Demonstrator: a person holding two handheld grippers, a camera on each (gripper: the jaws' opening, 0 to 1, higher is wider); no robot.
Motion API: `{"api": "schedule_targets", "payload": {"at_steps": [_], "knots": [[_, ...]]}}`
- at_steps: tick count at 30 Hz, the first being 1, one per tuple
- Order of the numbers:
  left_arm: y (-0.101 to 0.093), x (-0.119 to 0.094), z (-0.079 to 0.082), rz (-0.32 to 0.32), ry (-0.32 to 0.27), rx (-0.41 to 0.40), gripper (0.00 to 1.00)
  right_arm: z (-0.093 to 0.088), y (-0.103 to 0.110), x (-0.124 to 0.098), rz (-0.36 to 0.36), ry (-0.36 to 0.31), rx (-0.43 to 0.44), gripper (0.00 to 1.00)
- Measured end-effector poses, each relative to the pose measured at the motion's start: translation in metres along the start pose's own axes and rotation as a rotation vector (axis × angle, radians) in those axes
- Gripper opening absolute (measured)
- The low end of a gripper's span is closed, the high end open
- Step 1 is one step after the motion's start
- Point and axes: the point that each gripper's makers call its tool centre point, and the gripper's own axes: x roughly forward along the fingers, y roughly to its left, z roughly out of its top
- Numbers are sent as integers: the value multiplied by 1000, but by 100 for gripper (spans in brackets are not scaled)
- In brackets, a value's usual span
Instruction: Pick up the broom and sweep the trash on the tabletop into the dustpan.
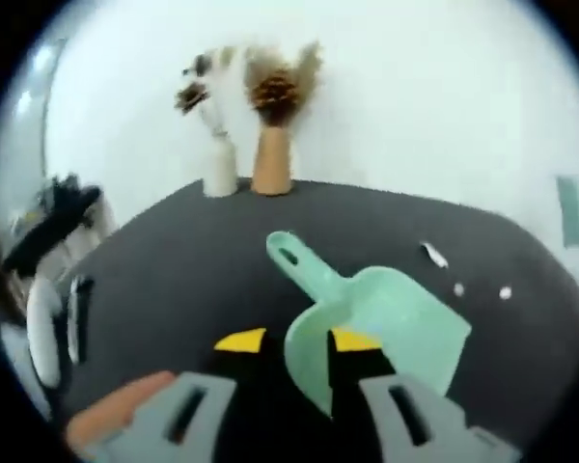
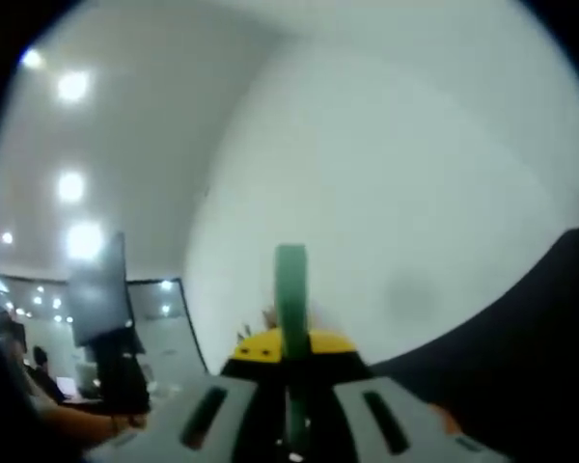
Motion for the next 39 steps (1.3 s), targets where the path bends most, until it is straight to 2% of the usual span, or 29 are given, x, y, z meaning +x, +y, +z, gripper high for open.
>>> {"api": "schedule_targets", "payload": {"at_steps": [2,3,4,5,6,7,8,11,12,15,16,21,27,33,34,37,39], "knots": [[3,3,9,-30,-27,40,29,0,0,0,0,1,-6,6],[0,2,8,-72,-16,67,29,0,-1,0,-3,1,-10,6],[3,3,8,-75,10,75,29,1,-1,-1,-6,-1,-14,6],[-3,4,10,-129,0,127,26,1,-2,-1,-8,-2,-15,6],[-5,3,6,-152,36,130,26,2,-4,-2,-13,-5,-15,6],[-4,5,10,-155,29,142,26,3,-5,-2,-15,-8,-15,6],[-8,4,11,-195,24,188,25,4,-5,-3,-16,-11,-13,6],[-11,5,13,-230,34,201,25,6,-7,-4,-21,-21,-7,6],[-15,6,11,-270,52,205,25,6,-8,-4,-24,-24,-7,6],[-14,10,2,-290,104,265,25,7,-9,-5,-29,-28,-4,6],[-13,13,0,-291,112,268,25,7,-9,-5,-30,-29,-3,6],[-20,17,-6,-381,142,279,25,5,-9,-4,-37,-25,-11,6],[-20,23,-7,-407,151,295,23,0,-5,-1,-34,-3,-38,6],[-23,23,-7,-415,148,320,18,1,-6,-2,-31,2,-45,6],[-23,22,-7,-417,145,315,16,-4,-1,-2,-30,4,-46,6],[-19,24,-7,-385,142,326,7,-7,3,-3,-29,6,-46,6],[-19,24,-7,-372,142,314,7,-8,4,-3,-28,5,-47,6]]}}
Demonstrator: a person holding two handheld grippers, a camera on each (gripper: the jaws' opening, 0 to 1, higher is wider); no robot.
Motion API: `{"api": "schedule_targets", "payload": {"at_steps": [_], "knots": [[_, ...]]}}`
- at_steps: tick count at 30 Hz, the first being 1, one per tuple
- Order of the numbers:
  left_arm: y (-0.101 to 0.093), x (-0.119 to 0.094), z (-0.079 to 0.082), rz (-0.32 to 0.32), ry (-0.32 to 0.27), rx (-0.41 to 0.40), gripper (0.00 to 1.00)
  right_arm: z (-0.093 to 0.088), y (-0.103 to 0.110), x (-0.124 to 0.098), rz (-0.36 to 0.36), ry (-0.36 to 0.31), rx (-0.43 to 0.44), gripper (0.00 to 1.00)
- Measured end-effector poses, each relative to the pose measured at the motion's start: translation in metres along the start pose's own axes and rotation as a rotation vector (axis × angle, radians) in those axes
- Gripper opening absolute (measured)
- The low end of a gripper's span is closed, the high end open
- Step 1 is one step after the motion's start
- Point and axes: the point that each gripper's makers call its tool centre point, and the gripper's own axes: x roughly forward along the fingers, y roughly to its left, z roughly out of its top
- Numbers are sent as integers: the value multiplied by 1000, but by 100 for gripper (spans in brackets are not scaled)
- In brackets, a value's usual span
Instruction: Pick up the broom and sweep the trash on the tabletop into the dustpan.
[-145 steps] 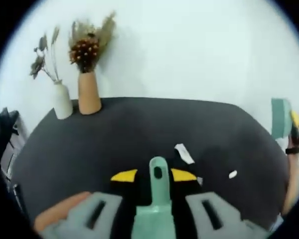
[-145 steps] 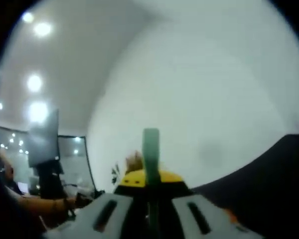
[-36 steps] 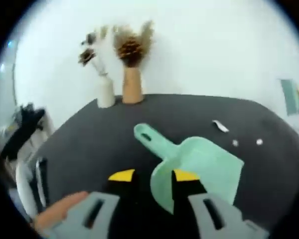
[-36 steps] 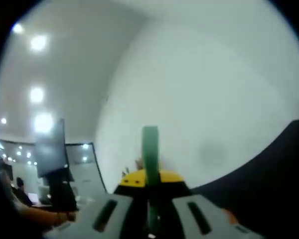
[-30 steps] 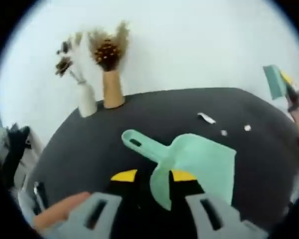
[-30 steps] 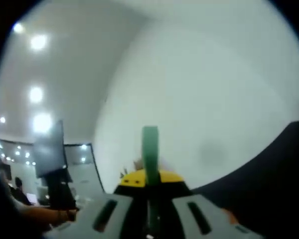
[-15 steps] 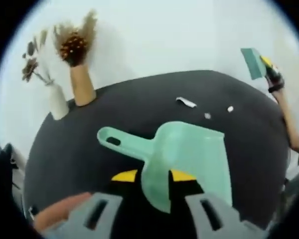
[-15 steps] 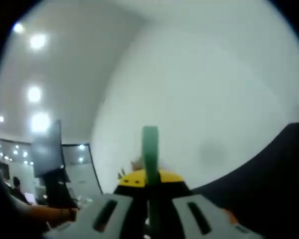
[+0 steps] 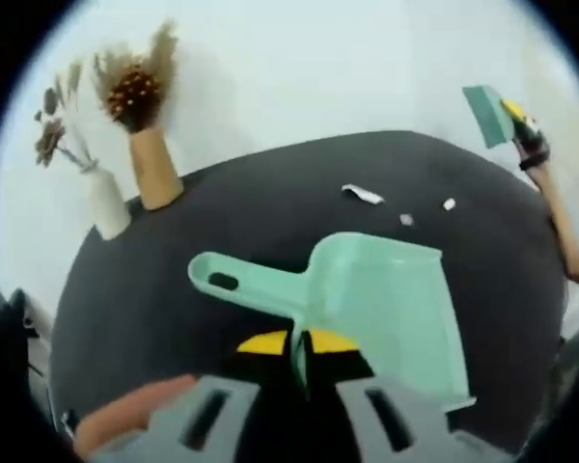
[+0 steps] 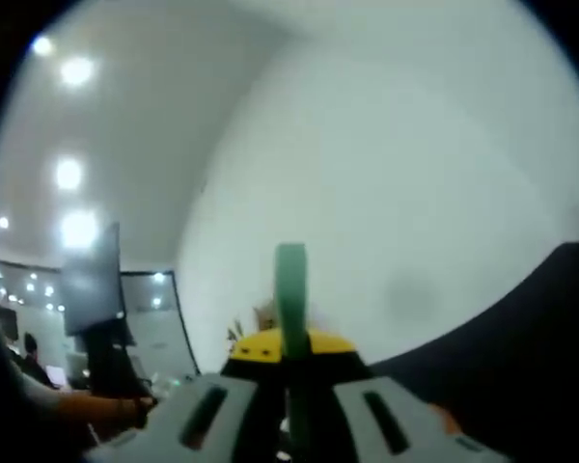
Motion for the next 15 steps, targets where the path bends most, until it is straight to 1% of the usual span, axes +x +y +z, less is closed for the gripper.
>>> {"api": "schedule_targets", "payload": {"at_steps": [1,2,5,7,8,11,13,15], "knots": [[-1,0,0,6,-2,-4,7,0,0,0,0,-1,1,6],[-1,-1,1,25,-4,-9,7,0,0,-1,1,-2,2,6],[-6,-4,5,52,-41,-33,6,-1,1,-2,1,-3,5,6],[-10,-8,7,60,-60,-53,5,-1,2,-2,3,-5,6,6],[-9,-10,9,84,-74,-103,5,-1,3,-3,3,-5,7,6],[-6,-15,11,138,-82,-165,5,-2,4,-3,6,-5,10,6],[-5,-19,13,160,-84,-180,5,-3,4,-3,7,-3,9,6],[-3,-22,14,206,-81,-233,5,-4,5,-4,9,-4,11,6]]}}
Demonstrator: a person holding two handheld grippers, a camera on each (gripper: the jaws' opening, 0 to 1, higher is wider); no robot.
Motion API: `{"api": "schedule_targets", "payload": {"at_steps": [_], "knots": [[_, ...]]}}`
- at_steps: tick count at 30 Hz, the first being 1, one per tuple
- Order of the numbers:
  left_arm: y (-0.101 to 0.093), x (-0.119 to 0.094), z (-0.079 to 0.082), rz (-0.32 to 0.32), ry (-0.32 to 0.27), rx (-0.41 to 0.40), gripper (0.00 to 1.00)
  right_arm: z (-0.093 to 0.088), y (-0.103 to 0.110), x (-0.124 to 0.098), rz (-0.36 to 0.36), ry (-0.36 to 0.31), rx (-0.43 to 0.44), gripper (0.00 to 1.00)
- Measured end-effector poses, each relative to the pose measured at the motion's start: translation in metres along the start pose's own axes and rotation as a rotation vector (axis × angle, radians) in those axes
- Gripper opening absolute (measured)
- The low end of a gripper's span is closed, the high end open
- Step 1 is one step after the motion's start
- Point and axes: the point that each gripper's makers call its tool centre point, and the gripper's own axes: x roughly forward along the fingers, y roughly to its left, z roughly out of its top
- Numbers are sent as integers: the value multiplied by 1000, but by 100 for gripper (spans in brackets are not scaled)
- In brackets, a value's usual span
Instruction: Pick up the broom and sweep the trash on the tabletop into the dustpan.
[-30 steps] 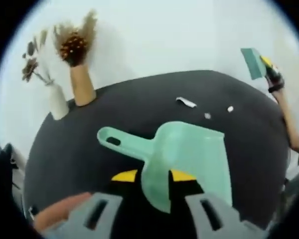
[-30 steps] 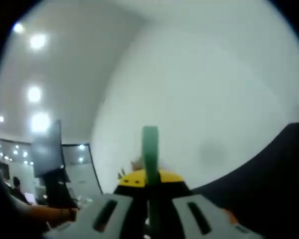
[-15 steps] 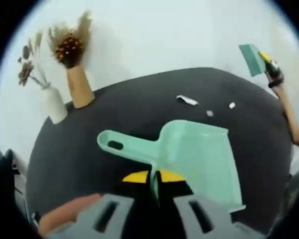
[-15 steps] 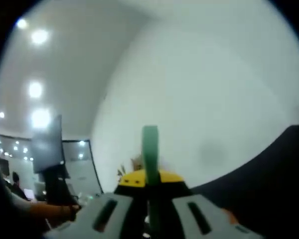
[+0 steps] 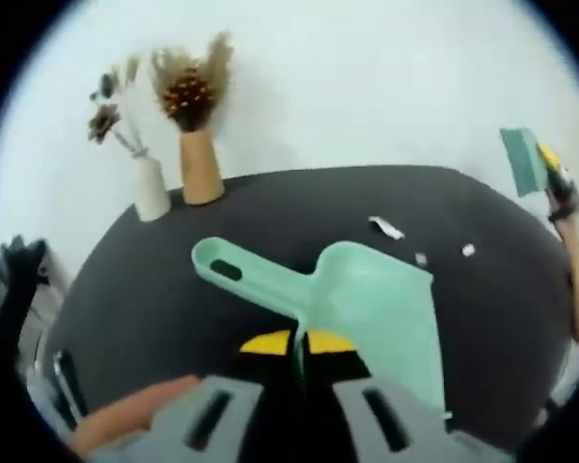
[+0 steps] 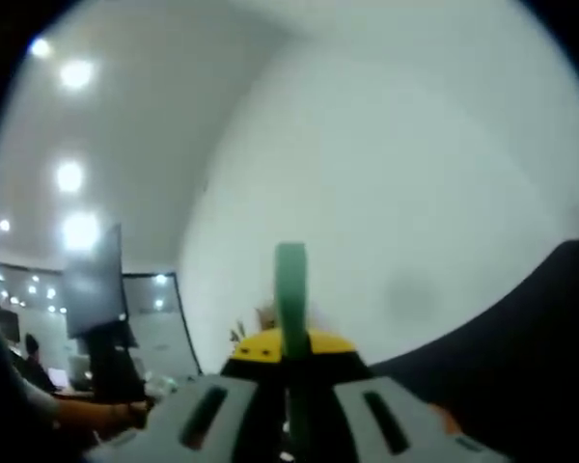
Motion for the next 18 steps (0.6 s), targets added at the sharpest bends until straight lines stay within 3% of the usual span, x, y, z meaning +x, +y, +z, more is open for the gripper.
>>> {"api": "schedule_targets", "payload": {"at_steps": [3,5,10,16,18], "knots": [[0,-3,-2,51,12,-141,5,-1,2,-1,1,-2,3,6],[2,-4,-12,73,68,-278,5,-1,3,-1,3,-3,6,6],[12,0,-16,157,64,-314,5,-4,8,-2,11,-2,11,6],[2,0,-13,207,80,-370,5,-3,6,1,26,1,31,6],[0,-5,-14,264,91,-354,5,-3,4,0,29,1,49,6]]}}
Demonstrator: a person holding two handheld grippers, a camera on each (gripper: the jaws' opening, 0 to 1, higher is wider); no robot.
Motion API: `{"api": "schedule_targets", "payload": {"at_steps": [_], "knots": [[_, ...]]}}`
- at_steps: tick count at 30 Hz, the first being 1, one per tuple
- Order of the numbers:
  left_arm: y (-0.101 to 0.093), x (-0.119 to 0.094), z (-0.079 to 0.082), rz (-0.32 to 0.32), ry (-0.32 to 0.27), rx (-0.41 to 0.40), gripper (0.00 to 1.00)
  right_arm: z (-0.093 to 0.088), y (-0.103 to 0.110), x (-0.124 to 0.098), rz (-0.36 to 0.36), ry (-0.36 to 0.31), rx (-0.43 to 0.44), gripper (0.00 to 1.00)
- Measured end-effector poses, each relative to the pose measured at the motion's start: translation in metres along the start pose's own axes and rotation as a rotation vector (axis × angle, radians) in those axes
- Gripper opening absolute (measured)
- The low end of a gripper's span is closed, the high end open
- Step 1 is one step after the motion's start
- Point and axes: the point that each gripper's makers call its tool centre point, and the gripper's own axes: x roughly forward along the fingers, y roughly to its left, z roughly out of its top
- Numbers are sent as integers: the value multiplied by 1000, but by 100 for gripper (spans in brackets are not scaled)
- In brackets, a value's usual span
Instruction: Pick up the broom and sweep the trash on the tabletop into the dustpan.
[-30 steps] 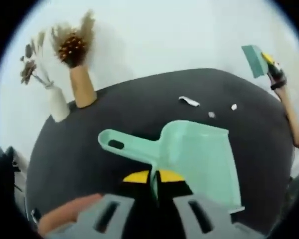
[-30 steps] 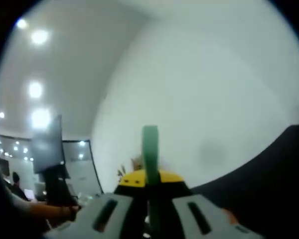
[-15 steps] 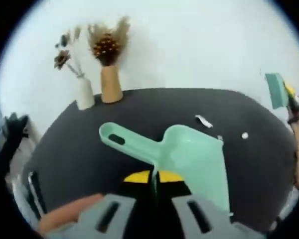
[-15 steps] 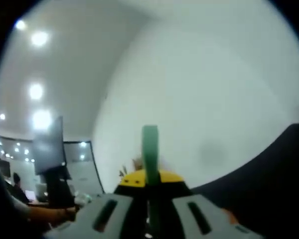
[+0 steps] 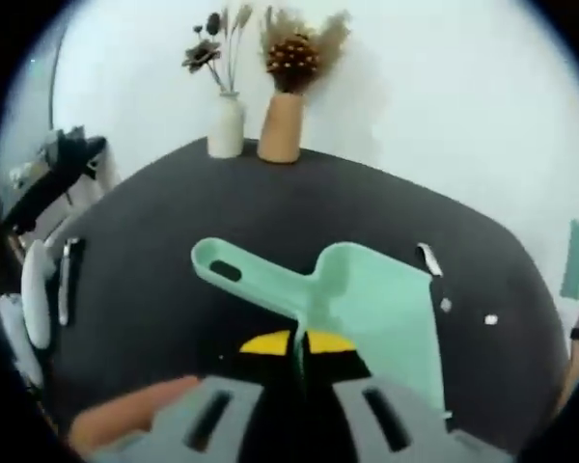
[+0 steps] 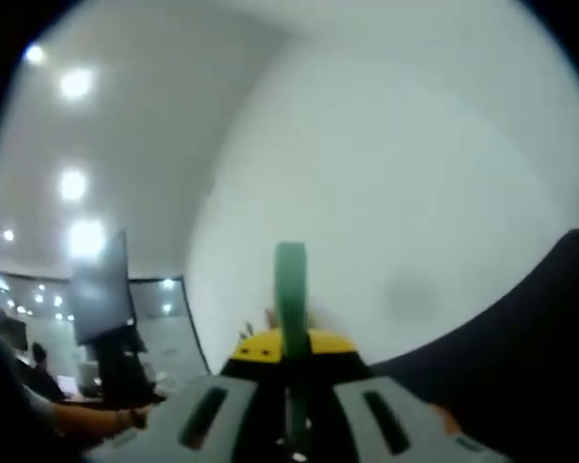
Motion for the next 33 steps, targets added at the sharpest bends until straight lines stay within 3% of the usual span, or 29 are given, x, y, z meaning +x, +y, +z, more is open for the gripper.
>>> {"api": "schedule_targets", "payload": {"at_steps": [7,10,14,18,19,23,26,28,33], "knots": [[-6,-11,-5,114,-17,-22,5,8,-8,1,15,-11,68,6],[-5,-10,-12,140,-23,-75,5,14,-17,4,29,-17,114,6],[-2,-7,-22,162,-16,-72,5,15,-18,5,29,-17,134,6],[-1,-7,-24,116,-21,-119,6,18,-16,5,42,-23,158,6],[-7,-7,-24,76,-35,-141,8,19,-16,6,44,-24,158,6],[-15,-13,-21,-56,-48,-258,24,19,-13,6,47,-25,158,6],[-2,-19,-14,-72,-86,-331,24,18,-10,6,49,-22,148,6],[7,-25,-9,-107,-125,-426,24,17,-8,6,52,-19,141,6],[25,-33,-13,-172,-183,-588,26,15,-3,7,56,-15,122,6]]}}
